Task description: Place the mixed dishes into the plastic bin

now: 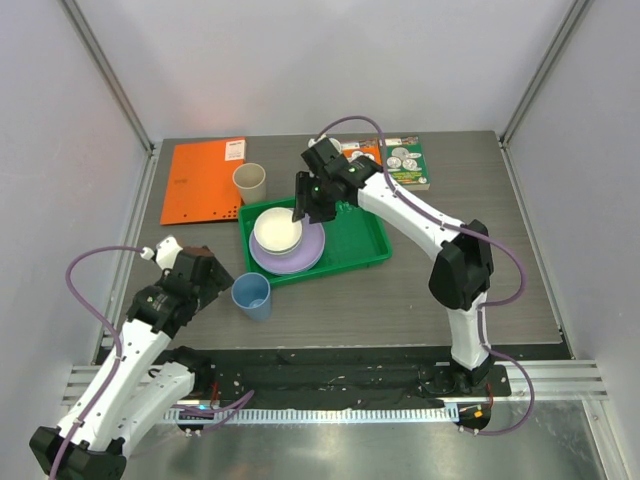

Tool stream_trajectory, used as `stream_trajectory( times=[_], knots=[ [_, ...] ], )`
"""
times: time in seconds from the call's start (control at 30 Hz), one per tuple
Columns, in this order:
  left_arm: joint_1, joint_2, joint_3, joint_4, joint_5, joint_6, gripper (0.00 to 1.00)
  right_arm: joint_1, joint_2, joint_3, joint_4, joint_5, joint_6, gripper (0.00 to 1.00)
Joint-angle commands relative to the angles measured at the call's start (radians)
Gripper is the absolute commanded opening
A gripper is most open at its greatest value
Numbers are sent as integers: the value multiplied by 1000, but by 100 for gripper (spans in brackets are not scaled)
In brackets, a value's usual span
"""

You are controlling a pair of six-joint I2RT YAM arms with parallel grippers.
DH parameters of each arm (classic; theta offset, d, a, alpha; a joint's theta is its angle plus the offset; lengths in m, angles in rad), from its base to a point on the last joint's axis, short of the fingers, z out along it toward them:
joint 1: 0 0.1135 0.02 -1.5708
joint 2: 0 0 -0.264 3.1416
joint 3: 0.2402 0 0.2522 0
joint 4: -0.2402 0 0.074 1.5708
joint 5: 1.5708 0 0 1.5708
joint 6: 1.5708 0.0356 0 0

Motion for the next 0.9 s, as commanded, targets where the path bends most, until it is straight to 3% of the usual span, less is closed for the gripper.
stream_trajectory(
  times=[0.0,0.33,0.73,0.87],
  knots=[
    [5,2,8,-4,-51,-8,92,3,-96,8,-19,-11,-30,52],
    [5,34,-35,47,3,-30,91,263,-195,-188,87,21,-64,58],
    [5,41,-27,53,1,-20,91,342,-144,-233,169,4,-27,61],
    [5,40,-30,55,16,-11,91,342,-107,-225,179,4,-27,57]
  ],
)
